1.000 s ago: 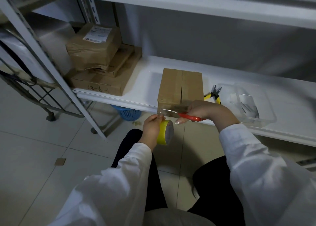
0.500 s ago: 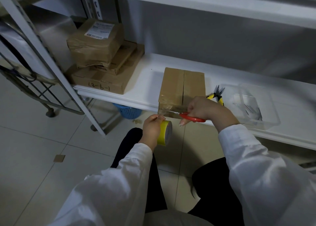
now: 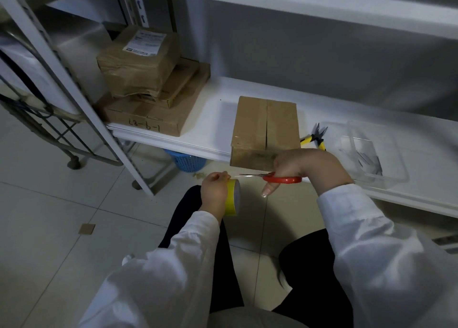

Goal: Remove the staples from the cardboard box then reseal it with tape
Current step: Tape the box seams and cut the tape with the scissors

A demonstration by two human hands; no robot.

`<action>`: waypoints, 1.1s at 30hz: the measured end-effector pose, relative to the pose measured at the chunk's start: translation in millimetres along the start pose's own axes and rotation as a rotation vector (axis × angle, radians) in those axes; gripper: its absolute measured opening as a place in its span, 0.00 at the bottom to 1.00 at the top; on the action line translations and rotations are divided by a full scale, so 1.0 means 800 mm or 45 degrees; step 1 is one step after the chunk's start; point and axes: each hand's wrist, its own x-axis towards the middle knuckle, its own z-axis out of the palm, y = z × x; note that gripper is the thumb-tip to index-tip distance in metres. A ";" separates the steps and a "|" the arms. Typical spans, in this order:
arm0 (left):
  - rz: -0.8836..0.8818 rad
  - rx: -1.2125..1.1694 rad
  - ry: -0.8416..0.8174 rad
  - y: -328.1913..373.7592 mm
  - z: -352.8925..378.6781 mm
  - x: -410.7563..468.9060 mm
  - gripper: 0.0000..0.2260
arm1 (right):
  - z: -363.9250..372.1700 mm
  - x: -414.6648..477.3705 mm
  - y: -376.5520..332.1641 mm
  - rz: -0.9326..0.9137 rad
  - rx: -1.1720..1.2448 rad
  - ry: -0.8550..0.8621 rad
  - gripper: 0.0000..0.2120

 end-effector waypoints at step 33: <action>-0.062 -0.151 -0.132 0.010 0.011 -0.017 0.11 | 0.018 0.072 -0.020 -0.347 0.460 1.118 0.27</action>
